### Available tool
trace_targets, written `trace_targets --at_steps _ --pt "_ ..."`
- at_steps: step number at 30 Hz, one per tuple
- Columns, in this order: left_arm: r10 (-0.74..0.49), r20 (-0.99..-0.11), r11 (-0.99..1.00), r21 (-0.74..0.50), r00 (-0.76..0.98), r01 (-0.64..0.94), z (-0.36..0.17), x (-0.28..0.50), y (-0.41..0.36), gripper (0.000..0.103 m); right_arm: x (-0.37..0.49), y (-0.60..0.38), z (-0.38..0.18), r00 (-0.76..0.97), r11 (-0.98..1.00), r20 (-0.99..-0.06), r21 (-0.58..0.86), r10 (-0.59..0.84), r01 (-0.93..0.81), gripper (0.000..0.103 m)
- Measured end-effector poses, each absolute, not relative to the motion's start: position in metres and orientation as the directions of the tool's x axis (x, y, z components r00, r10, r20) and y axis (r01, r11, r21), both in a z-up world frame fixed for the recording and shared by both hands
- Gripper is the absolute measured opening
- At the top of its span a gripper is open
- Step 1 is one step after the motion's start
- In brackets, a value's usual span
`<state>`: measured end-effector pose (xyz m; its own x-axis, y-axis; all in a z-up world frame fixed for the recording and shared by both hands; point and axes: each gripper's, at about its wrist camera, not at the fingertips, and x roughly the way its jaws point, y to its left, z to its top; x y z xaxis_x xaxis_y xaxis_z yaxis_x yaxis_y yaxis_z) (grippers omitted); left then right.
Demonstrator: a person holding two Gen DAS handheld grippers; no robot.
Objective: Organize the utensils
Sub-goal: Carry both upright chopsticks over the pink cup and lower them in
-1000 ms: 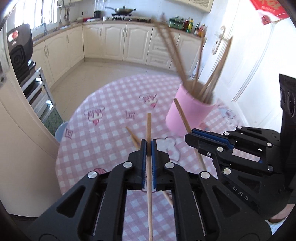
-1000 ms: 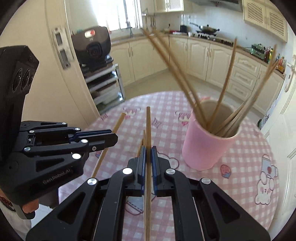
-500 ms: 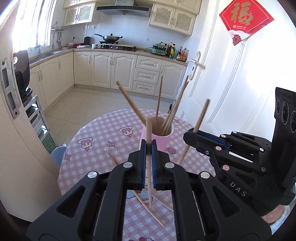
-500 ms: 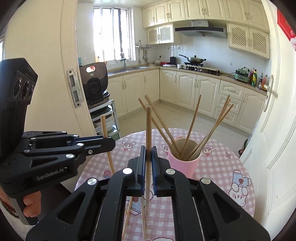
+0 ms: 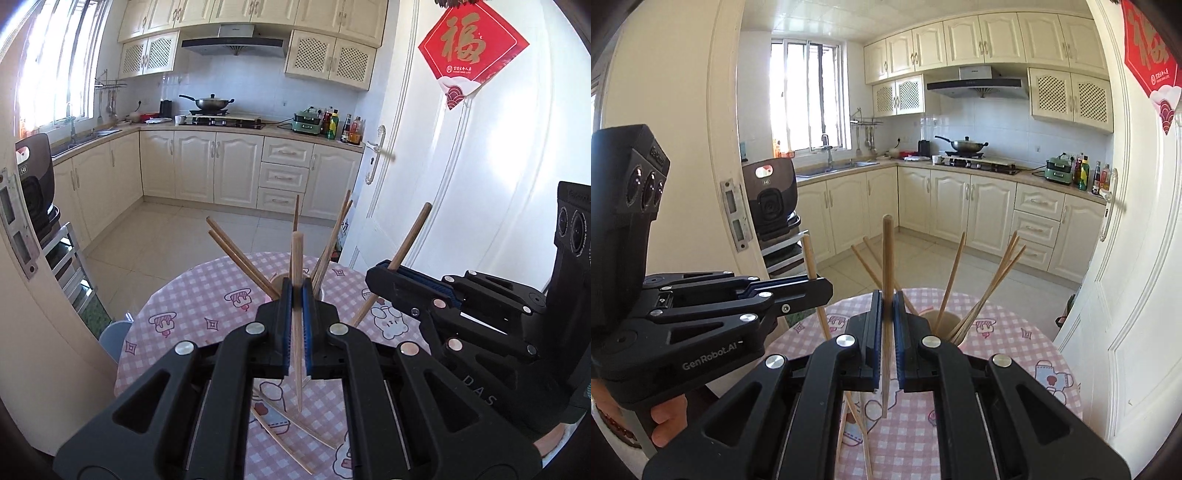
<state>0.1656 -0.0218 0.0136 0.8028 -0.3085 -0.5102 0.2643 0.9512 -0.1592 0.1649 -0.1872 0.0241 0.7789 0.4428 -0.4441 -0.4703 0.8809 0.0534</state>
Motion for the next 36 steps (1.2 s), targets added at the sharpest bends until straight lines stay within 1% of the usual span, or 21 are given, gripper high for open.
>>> trace_targets --at_steps 10,13,18,22,24,30,33,36 --pt "-0.301 -0.459 0.954 -0.154 0.836 0.259 0.036 0.191 -0.027 0.005 0.182 -0.201 0.04 0.825 0.902 -0.381 0.06 0.417 -0.428 0.005" --pt "-0.279 -0.431 0.96 -0.142 0.858 0.241 0.045 0.203 -0.03 0.005 0.189 -0.208 0.046 0.845 0.911 -0.351 0.068 0.403 -0.406 0.005" --pt "-0.261 -0.371 0.961 -0.186 0.891 0.205 0.059 0.222 -0.025 0.005 0.2 -0.218 0.055 0.881 0.927 -0.291 0.079 0.374 -0.367 0.005" --pt "-0.242 -0.328 0.961 -0.209 0.913 0.18 0.058 0.237 -0.024 0.005 0.21 -0.221 0.051 0.903 0.935 -0.243 0.102 0.356 -0.341 0.005" --pt "-0.231 -0.326 0.963 -0.214 0.917 0.167 0.051 0.244 -0.024 0.005 0.216 -0.219 0.045 0.899 0.934 -0.253 0.107 0.356 -0.34 0.005" --pt "-0.247 -0.375 0.961 -0.21 0.894 0.178 0.016 0.259 -0.03 0.006 0.229 -0.214 0.02 0.884 0.935 -0.307 0.098 0.353 -0.34 0.005" --pt "-0.26 -0.399 0.959 -0.21 0.879 0.189 -0.001 0.261 -0.032 0.006 0.23 -0.213 0.009 0.885 0.94 -0.318 0.09 0.341 -0.329 0.005" --pt "-0.267 -0.404 0.958 -0.207 0.875 0.197 -0.011 0.26 -0.033 0.006 0.226 -0.211 0.001 0.893 0.947 -0.318 0.069 0.32 -0.314 0.005"
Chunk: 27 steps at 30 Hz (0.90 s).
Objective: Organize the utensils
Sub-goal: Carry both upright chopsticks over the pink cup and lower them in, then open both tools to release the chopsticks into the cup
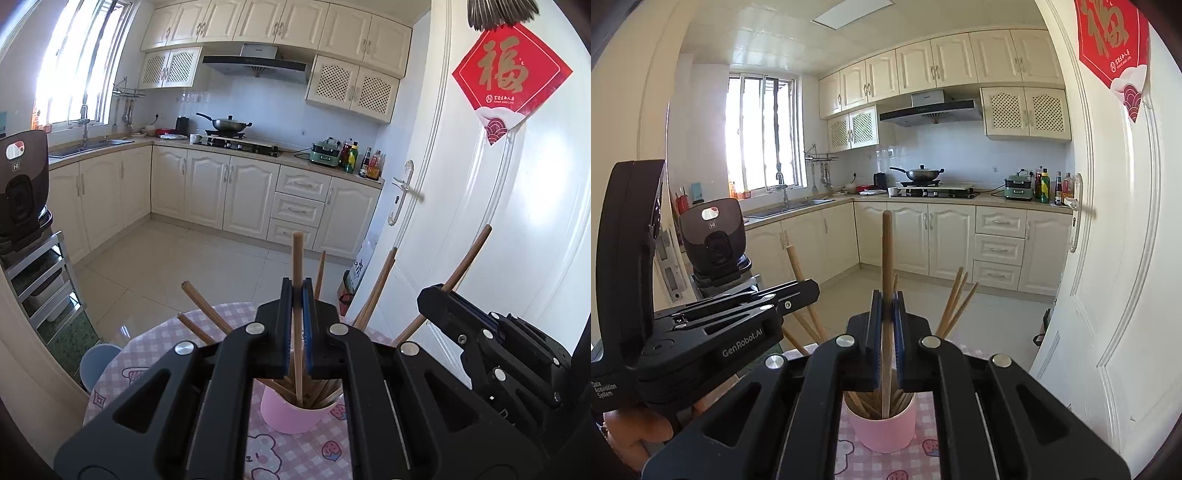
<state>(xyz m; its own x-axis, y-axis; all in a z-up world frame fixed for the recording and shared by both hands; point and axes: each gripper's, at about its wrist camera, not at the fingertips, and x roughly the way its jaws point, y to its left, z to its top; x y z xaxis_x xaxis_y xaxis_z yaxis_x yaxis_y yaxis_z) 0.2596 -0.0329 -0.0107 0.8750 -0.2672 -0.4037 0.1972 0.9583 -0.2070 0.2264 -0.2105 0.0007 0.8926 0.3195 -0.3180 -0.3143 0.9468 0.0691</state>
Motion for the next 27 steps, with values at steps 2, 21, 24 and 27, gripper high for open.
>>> trace_targets --at_steps 2,21,24,27 --pt "-0.269 -0.414 0.959 -0.202 0.87 0.201 -0.015 0.259 -0.034 0.006 0.228 -0.209 -0.004 0.888 0.947 -0.331 0.074 0.32 -0.313 0.005" --pt "-0.261 -0.494 0.965 -0.14 0.829 0.22 -0.042 0.25 -0.044 0.006 0.233 -0.211 -0.026 0.872 0.949 -0.376 0.099 0.315 -0.3 0.005" --pt "-0.257 -0.505 0.966 -0.139 0.824 0.216 -0.044 0.251 -0.045 0.006 0.232 -0.211 -0.026 0.87 0.949 -0.378 0.103 0.315 -0.299 0.005" --pt "-0.265 -0.505 0.964 -0.163 0.821 0.21 -0.045 0.248 -0.04 0.006 0.232 -0.211 -0.025 0.87 0.949 -0.381 0.102 0.313 -0.297 0.005"
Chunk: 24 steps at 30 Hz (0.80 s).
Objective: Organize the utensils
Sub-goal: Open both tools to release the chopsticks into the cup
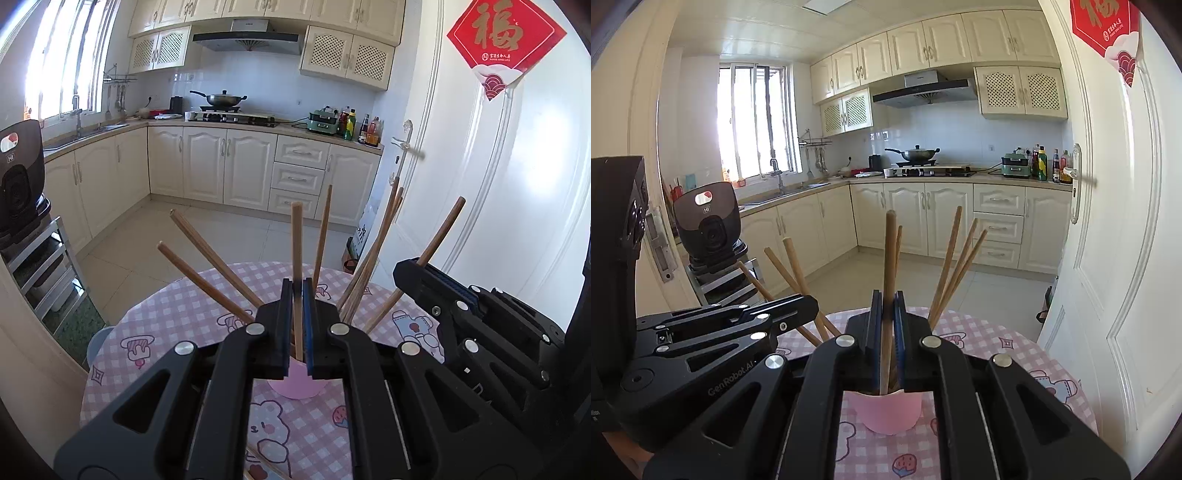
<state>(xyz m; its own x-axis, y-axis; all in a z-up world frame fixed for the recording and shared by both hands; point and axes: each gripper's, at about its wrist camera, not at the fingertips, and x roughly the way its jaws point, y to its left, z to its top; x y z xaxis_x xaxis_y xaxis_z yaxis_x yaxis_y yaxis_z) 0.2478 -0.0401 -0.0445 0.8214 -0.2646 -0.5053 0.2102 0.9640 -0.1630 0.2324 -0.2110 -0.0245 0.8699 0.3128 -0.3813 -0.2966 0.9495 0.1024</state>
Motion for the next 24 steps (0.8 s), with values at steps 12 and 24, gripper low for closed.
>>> trace_targets --at_steps 12,24 --pt "-0.255 -0.51 0.967 -0.142 0.822 0.211 -0.035 0.23 -0.04 0.007 0.219 -0.211 -0.015 0.877 0.95 -0.365 0.111 0.312 -0.292 0.008" --pt "-0.232 -0.489 0.973 -0.136 0.841 0.189 -0.024 0.199 -0.031 0.055 0.19 -0.215 -0.009 0.881 0.95 -0.356 0.127 0.312 -0.285 0.026"
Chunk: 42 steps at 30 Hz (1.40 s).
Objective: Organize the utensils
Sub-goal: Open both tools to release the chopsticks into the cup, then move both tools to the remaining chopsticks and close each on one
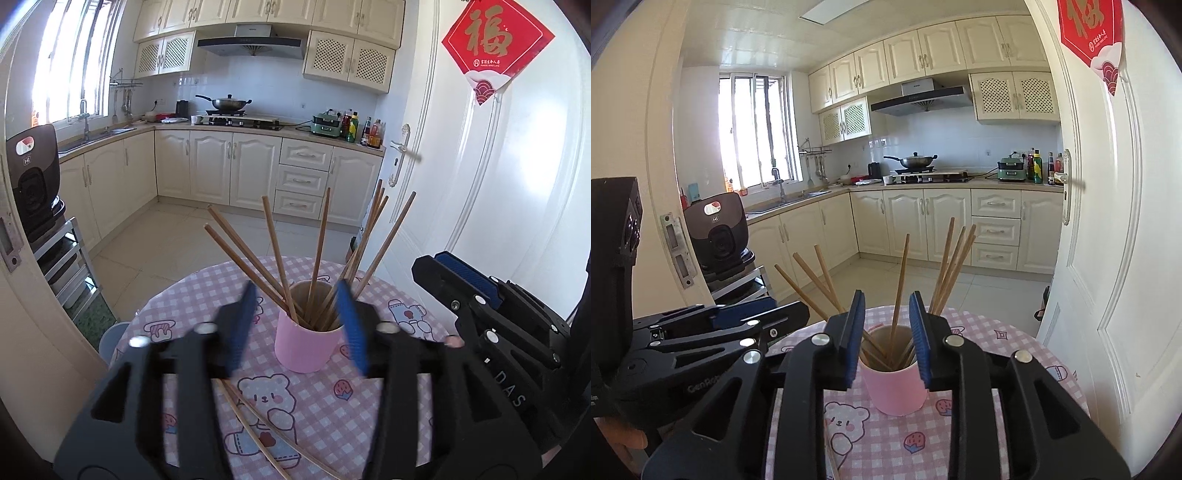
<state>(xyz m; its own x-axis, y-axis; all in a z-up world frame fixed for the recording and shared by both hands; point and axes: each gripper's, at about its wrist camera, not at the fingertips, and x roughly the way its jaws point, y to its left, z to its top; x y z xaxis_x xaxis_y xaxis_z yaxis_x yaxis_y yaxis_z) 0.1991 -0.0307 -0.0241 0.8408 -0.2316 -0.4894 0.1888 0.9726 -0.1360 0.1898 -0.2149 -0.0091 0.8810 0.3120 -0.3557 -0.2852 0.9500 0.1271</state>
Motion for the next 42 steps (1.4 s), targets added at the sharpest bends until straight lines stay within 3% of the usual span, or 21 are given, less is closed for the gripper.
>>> trace_targets --at_steps 6,11,16,26,42 --pt "-0.226 -0.479 0.974 -0.117 0.848 0.193 -0.021 0.18 -0.021 0.056 0.174 -0.213 -0.009 0.878 0.946 -0.354 0.142 0.323 -0.291 0.029" --pt "-0.199 -0.49 0.98 -0.104 0.849 0.17 -0.025 0.166 -0.01 0.063 0.164 -0.208 -0.014 0.869 0.943 -0.366 0.142 0.333 -0.301 0.031" --pt "-0.173 -0.532 0.985 -0.107 0.829 0.137 -0.045 0.158 0.008 0.064 0.161 -0.201 -0.026 0.85 0.938 -0.396 0.146 0.346 -0.313 0.032" --pt "-0.153 -0.666 0.984 -0.174 0.73 0.047 -0.093 0.167 0.043 0.065 0.173 -0.176 -0.07 0.774 0.926 -0.511 0.15 0.374 -0.348 0.032" --pt "-0.139 -0.787 0.982 -0.19 0.601 -0.021 -0.159 0.181 0.059 0.066 0.206 -0.132 -0.152 0.572 0.905 -0.742 0.112 0.351 -0.41 0.033"
